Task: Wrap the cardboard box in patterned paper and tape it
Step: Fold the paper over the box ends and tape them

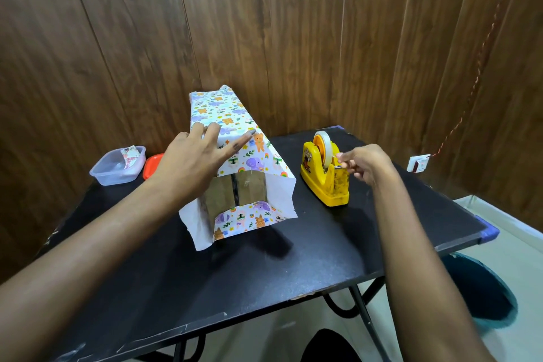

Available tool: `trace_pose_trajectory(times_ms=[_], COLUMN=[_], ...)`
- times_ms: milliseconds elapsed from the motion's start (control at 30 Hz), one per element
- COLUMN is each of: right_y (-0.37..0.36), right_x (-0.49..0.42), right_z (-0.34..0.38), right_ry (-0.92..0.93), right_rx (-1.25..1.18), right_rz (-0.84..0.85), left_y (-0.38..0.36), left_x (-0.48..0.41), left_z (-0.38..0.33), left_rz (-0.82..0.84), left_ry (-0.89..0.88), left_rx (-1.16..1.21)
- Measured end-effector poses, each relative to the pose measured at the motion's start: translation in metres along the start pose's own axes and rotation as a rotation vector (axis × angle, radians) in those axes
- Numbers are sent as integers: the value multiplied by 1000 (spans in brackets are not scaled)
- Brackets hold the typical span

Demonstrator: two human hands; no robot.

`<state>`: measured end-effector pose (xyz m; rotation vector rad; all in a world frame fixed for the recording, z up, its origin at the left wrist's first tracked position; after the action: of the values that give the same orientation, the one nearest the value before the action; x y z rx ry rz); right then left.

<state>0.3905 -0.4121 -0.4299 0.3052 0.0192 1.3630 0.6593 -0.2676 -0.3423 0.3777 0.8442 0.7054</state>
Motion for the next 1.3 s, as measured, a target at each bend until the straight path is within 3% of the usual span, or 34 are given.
trace_pose_trajectory(times_ms=[267,433,633,800,1067,1133,1300], right_y=[-14,-15,-7,-4,-10,-15,-20], right_x=[2,10,19,9,6,7,13], right_z=[-47,-56,-45,-44,-43,-50,-58], right_ry=[-177,-15,92,8,-88,-84,88], right_rx=[-209,-346,-281,-271,-212,-264,-380], right_rz=[-56,-284,-379,-328,4,-19,-266], left_y=[1,3,2,3,3,3,3], left_x=[0,0,0,-1,-1,-1,0], left_z=[0,1,2,2,3,3,2], left_rz=[-15,-36,-24,-28,-23,-17,-11], left_ry=[-6,3,25,27,22,21,22], left_rx=[5,49,80,79,83,93,93])
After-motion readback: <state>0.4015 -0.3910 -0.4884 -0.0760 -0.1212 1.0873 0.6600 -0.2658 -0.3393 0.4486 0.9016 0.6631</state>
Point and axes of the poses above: each hand's wrist, its own x-axis away from the middle knuckle, its own y-axis out of the back of the hand, z = x × y, the point moved 6 cm from there along -x, towards the middle knuckle, and after that the axes turned 7 degrees about -z, right-handed, at the moved point
